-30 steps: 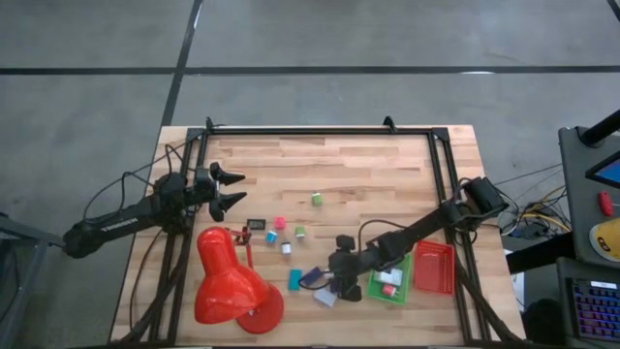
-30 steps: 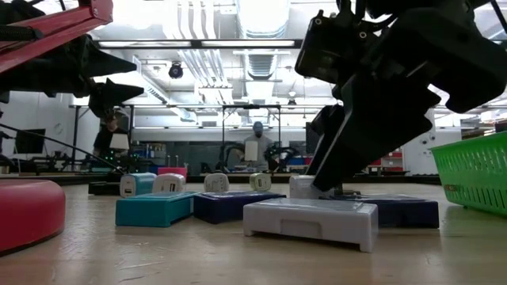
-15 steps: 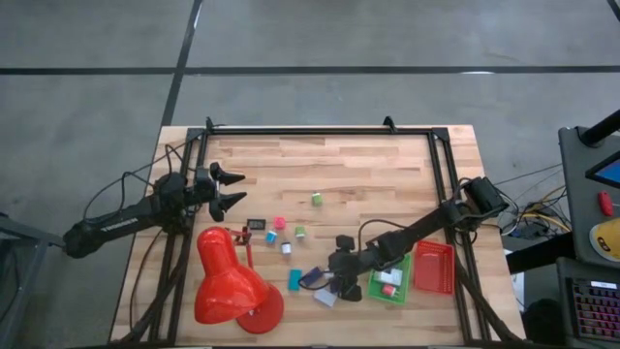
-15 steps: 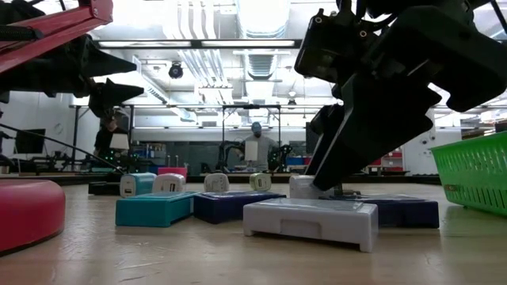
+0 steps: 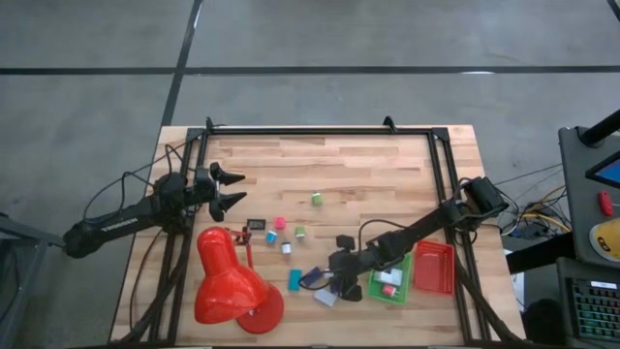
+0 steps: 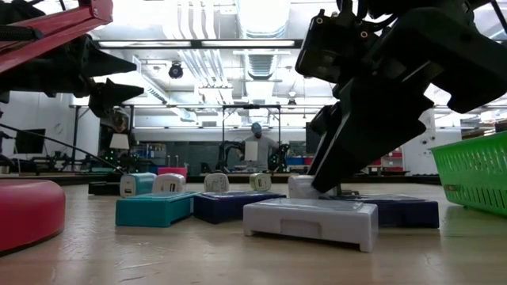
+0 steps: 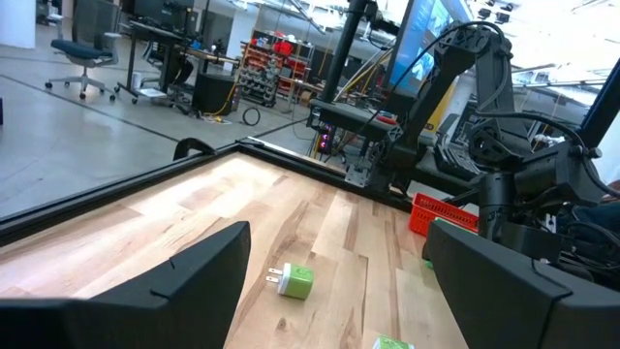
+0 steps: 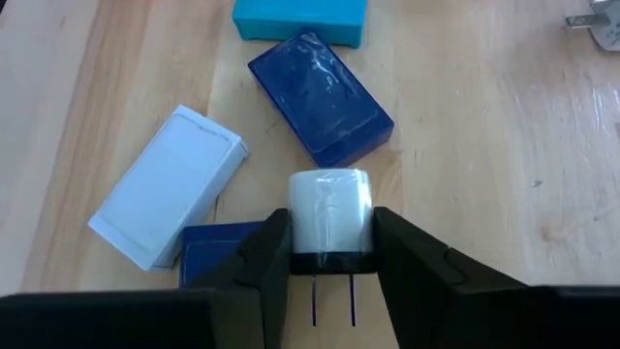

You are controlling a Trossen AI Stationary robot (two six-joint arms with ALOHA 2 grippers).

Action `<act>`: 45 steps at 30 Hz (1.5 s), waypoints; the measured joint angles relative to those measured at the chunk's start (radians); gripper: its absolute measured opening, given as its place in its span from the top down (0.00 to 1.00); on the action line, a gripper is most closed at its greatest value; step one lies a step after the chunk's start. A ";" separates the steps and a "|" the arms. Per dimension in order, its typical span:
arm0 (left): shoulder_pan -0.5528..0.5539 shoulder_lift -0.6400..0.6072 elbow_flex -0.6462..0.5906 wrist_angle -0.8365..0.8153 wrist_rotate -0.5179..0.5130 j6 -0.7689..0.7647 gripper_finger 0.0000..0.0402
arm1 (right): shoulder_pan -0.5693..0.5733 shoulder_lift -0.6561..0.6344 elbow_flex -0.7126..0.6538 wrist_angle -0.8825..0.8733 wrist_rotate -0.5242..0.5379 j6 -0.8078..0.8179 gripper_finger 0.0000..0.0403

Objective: Pick & Place Office items
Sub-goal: Put the white charger adapter into the green basket

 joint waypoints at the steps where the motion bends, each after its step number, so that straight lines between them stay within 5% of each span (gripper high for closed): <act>1: 0.000 0.000 0.000 0.000 0.000 0.000 0.20 | 0.000 0.000 0.000 0.000 0.000 0.000 0.71; 25: 0.000 0.000 0.000 0.000 0.000 0.000 0.20 | 0.000 -0.022 -0.002 -0.038 -0.002 -0.004 0.69; 45: 0.000 0.003 0.000 0.000 0.000 0.000 0.20 | 0.002 -0.296 0.001 -0.265 0.008 -0.051 0.69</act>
